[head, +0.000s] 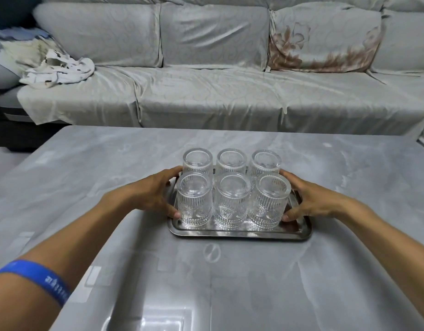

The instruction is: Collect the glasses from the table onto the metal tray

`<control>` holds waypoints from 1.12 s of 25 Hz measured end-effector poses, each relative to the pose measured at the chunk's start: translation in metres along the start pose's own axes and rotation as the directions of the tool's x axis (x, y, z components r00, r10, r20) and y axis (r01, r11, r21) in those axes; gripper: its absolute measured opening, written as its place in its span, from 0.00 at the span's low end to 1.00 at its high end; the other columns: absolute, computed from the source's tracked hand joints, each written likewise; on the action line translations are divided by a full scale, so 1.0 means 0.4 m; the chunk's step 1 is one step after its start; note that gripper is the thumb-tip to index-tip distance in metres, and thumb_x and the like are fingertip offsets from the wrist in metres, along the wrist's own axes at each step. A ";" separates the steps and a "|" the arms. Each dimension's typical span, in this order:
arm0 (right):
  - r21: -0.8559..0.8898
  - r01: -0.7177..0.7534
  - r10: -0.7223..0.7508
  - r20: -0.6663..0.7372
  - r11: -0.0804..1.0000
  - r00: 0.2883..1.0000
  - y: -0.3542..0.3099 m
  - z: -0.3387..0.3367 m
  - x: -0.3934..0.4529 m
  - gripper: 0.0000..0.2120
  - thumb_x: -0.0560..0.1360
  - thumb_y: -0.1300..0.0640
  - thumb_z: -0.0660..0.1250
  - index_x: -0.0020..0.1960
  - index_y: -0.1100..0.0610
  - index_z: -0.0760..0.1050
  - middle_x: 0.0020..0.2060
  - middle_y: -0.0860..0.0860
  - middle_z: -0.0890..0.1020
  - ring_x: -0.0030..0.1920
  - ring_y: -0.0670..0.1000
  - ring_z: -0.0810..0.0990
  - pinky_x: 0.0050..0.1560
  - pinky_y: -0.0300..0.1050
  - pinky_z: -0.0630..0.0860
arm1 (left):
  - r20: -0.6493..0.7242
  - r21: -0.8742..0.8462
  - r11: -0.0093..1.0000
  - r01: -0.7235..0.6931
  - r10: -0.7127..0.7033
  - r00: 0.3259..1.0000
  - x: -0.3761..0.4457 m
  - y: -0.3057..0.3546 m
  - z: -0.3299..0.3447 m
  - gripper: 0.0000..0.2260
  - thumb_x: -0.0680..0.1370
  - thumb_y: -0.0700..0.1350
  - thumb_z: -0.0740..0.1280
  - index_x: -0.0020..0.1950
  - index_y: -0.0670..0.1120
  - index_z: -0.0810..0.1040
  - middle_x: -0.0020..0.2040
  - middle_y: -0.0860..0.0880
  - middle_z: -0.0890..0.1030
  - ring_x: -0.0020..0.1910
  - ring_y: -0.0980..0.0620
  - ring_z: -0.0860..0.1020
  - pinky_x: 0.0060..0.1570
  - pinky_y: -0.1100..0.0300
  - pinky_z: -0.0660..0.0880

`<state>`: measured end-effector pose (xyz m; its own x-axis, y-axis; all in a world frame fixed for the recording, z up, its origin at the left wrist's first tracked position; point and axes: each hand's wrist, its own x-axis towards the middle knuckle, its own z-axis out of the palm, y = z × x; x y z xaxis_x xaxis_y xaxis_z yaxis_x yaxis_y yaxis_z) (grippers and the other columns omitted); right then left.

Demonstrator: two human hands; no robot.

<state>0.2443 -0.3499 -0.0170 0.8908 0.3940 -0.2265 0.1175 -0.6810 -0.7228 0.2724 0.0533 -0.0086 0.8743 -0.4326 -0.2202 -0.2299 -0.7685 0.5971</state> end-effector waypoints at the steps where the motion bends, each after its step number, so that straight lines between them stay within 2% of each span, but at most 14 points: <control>1: -0.008 -0.005 0.005 -0.002 1.000 1.000 0.001 0.000 0.001 0.54 0.57 0.56 0.83 0.59 0.18 0.51 0.63 0.25 0.63 0.64 0.30 0.64 0.58 0.19 0.58 | -0.003 -0.009 1.000 0.000 0.000 1.000 0.001 -0.001 -0.001 0.54 0.54 0.54 0.84 0.73 0.61 0.57 0.73 0.52 0.67 0.68 0.49 0.69 0.66 0.52 0.69; 4: -0.031 0.010 -0.010 0.004 0.999 1.000 0.003 0.001 0.004 0.54 0.58 0.58 0.83 0.61 0.22 0.52 0.64 0.27 0.64 0.66 0.34 0.63 0.57 0.20 0.59 | 0.010 -0.001 1.000 0.026 -0.026 1.000 0.000 0.008 -0.003 0.55 0.54 0.54 0.84 0.74 0.59 0.57 0.73 0.52 0.67 0.69 0.48 0.69 0.68 0.47 0.69; 6: -0.038 -0.007 0.007 0.016 0.999 1.000 -0.003 0.002 -0.007 0.53 0.60 0.65 0.80 0.67 0.30 0.53 0.67 0.34 0.66 0.68 0.39 0.64 0.60 0.25 0.61 | 0.036 0.047 0.998 0.047 -0.048 0.998 -0.008 0.015 -0.008 0.56 0.56 0.52 0.84 0.76 0.57 0.54 0.75 0.52 0.65 0.73 0.49 0.65 0.71 0.50 0.66; 8: 0.006 -0.046 0.047 -0.113 0.999 0.992 -0.032 -0.020 -0.034 0.48 0.64 0.69 0.76 0.72 0.40 0.57 0.71 0.44 0.67 0.70 0.45 0.64 0.67 0.39 0.63 | 0.007 0.090 0.995 0.045 -0.046 0.999 -0.025 0.027 -0.036 0.53 0.62 0.46 0.82 0.78 0.54 0.53 0.75 0.52 0.64 0.74 0.50 0.63 0.68 0.56 0.65; 9: 0.036 -0.026 0.034 -0.229 0.999 0.973 -0.059 -0.041 -0.047 0.42 0.66 0.66 0.76 0.71 0.43 0.62 0.71 0.46 0.69 0.71 0.47 0.65 0.69 0.46 0.63 | -0.074 0.067 0.998 0.019 -0.014 0.997 -0.036 0.040 -0.062 0.47 0.65 0.42 0.79 0.77 0.53 0.56 0.75 0.50 0.65 0.73 0.49 0.65 0.66 0.57 0.66; 11: 0.022 0.096 -0.078 -0.410 0.995 0.909 -0.140 -0.079 -0.054 0.30 0.68 0.52 0.76 0.66 0.41 0.70 0.67 0.44 0.74 0.68 0.45 0.69 0.68 0.49 0.65 | -0.260 -0.002 0.996 -0.084 0.081 0.962 -0.051 0.084 -0.116 0.32 0.69 0.42 0.75 0.71 0.55 0.68 0.71 0.51 0.72 0.70 0.51 0.70 0.64 0.55 0.68; 13: -0.169 0.152 -0.204 -0.358 0.974 0.911 -0.238 -0.080 -0.030 0.29 0.65 0.36 0.73 0.65 0.41 0.72 0.66 0.42 0.75 0.65 0.43 0.71 0.66 0.47 0.66 | -0.269 0.070 0.985 -0.156 0.169 0.948 -0.047 0.148 -0.143 0.25 0.70 0.49 0.74 0.66 0.57 0.73 0.69 0.53 0.75 0.68 0.54 0.71 0.65 0.55 0.68; 14: -0.303 0.160 -0.247 -0.273 0.939 0.930 -0.280 -0.063 -0.006 0.31 0.65 0.34 0.71 0.65 0.41 0.72 0.67 0.43 0.74 0.66 0.44 0.69 0.67 0.48 0.65 | -0.216 0.154 0.974 -0.165 0.196 0.956 -0.039 0.179 -0.143 0.25 0.71 0.51 0.73 0.67 0.56 0.73 0.70 0.54 0.74 0.68 0.55 0.70 0.64 0.58 0.67; 16: -0.526 0.156 -0.256 -0.122 0.836 0.959 -0.326 -0.011 0.041 0.30 0.69 0.37 0.69 0.68 0.46 0.70 0.70 0.46 0.70 0.70 0.49 0.64 0.70 0.52 0.61 | -0.098 0.300 0.944 -0.140 0.176 0.979 -0.018 0.223 -0.126 0.28 0.71 0.53 0.73 0.70 0.54 0.70 0.71 0.53 0.72 0.69 0.53 0.69 0.62 0.61 0.64; 18: -0.586 0.166 -0.263 -0.085 0.793 0.961 -0.323 0.019 0.069 0.27 0.73 0.41 0.67 0.69 0.51 0.70 0.70 0.49 0.71 0.71 0.53 0.63 0.71 0.52 0.60 | -0.044 0.369 0.925 -0.092 0.117 0.992 0.002 0.232 -0.104 0.28 0.72 0.53 0.72 0.70 0.52 0.70 0.72 0.52 0.70 0.70 0.51 0.69 0.64 0.59 0.64; 22: -0.515 0.173 -0.275 -0.129 0.840 0.953 -0.298 0.031 0.076 0.24 0.74 0.41 0.67 0.66 0.51 0.72 0.69 0.49 0.72 0.68 0.53 0.67 0.69 0.54 0.63 | -0.061 0.385 0.920 -0.080 0.112 0.992 0.011 0.217 -0.097 0.24 0.73 0.54 0.70 0.67 0.51 0.72 0.72 0.52 0.70 0.66 0.49 0.71 0.62 0.56 0.68; 25: -0.344 0.186 -0.266 -0.201 0.920 0.943 -0.280 0.013 0.056 0.23 0.74 0.43 0.68 0.67 0.48 0.73 0.70 0.48 0.71 0.69 0.48 0.66 0.67 0.47 0.61 | -0.081 0.360 0.928 -0.101 0.139 0.987 0.001 0.207 -0.094 0.23 0.73 0.54 0.70 0.67 0.51 0.73 0.71 0.52 0.72 0.66 0.50 0.72 0.64 0.53 0.69; 27: -0.217 0.142 -0.200 -0.274 0.966 0.941 -0.240 -0.030 0.013 0.23 0.72 0.47 0.70 0.66 0.46 0.73 0.71 0.46 0.70 0.68 0.45 0.66 0.64 0.43 0.60 | -0.144 0.325 0.938 -0.118 0.172 0.974 -0.018 0.195 -0.085 0.22 0.74 0.53 0.69 0.66 0.52 0.74 0.69 0.53 0.74 0.65 0.51 0.73 0.64 0.55 0.69; 28: -0.230 0.095 -0.158 -0.274 0.969 0.949 -0.220 -0.050 -0.015 0.24 0.71 0.48 0.72 0.66 0.46 0.73 0.71 0.46 0.70 0.68 0.44 0.65 0.63 0.42 0.60 | -0.173 0.310 0.944 -0.114 0.174 0.969 -0.028 0.187 -0.082 0.21 0.74 0.53 0.70 0.66 0.52 0.74 0.69 0.54 0.75 0.63 0.50 0.74 0.62 0.55 0.69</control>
<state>0.2376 -0.3047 0.0610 0.9468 0.3122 0.0780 0.2990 -0.7640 -0.5717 0.2596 0.0160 0.0640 0.8816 -0.4714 0.0241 -0.4493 -0.8223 0.3492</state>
